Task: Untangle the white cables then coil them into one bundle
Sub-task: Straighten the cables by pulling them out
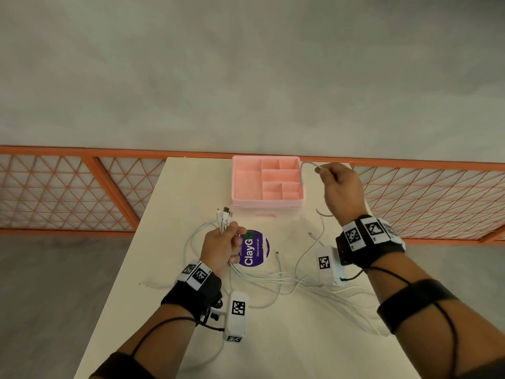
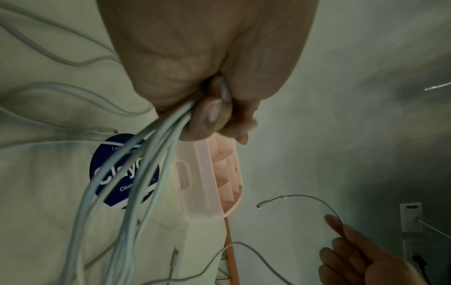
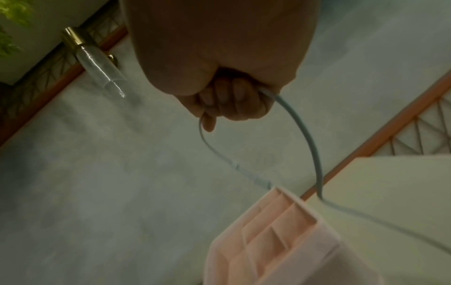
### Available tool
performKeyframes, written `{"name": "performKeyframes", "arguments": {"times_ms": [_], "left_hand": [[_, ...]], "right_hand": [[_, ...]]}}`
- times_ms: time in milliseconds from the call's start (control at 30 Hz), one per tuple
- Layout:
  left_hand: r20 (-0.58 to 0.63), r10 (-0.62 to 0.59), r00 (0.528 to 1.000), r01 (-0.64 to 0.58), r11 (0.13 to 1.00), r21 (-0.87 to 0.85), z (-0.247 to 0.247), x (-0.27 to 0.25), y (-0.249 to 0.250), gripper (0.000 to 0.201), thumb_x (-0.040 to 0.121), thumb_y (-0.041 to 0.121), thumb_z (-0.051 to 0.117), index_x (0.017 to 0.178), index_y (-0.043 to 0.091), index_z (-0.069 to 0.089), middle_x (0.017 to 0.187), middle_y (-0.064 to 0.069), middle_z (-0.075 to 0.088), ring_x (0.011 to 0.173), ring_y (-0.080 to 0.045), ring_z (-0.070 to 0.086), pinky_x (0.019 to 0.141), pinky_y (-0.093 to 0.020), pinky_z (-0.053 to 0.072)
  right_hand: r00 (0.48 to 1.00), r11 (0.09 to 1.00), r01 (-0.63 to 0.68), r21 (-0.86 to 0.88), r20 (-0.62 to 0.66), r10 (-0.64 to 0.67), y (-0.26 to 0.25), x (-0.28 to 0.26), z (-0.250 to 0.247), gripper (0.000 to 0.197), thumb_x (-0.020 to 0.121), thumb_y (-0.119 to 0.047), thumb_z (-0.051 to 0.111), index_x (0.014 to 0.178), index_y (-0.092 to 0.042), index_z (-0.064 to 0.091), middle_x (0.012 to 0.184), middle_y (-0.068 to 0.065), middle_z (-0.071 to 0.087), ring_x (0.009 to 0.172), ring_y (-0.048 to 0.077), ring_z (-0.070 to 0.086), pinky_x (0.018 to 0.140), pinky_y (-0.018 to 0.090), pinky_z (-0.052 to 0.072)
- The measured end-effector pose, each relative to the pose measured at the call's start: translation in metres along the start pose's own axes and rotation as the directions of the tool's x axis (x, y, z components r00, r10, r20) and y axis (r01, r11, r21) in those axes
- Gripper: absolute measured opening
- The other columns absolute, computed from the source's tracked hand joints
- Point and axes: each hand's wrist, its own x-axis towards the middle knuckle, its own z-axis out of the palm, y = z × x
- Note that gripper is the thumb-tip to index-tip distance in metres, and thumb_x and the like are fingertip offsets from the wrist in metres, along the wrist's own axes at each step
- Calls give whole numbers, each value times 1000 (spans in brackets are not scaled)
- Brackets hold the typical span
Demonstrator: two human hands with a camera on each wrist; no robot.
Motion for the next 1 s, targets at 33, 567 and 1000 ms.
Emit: {"name": "performKeyframes", "arguments": {"times_ms": [33, 567, 1000], "left_hand": [[13, -25, 1000, 25, 999, -29, 2, 0, 0, 34, 104, 29, 50, 82, 6, 64, 55, -1, 42, 39, -8, 28, 38, -20, 23], [115, -148, 982, 183, 889, -420, 6, 7, 8, 32, 105, 30, 42, 78, 15, 48, 59, 2, 43, 48, -11, 40, 46, -24, 37], [114, 11, 993, 39, 904, -425, 9, 11, 3, 30, 107, 27, 39, 87, 11, 54, 57, 2, 44, 44, -11, 39, 49, -27, 39]], "right_hand": [[1000, 999, -14, 45, 14, 14, -1, -6, 5, 17, 99, -20, 52, 96, -14, 68, 65, -1, 59, 55, 16, 48, 57, 29, 40], [769, 977, 207, 58, 608, -199, 23, -130, 81, 28, 97, -29, 56, 120, -32, 70, 71, -15, 67, 62, 4, 56, 68, 19, 45], [758, 997, 5, -71, 651, 42, 73, -131, 54, 21, 92, -25, 66, 105, -39, 74, 72, -16, 69, 63, 5, 58, 71, 24, 48]]}}
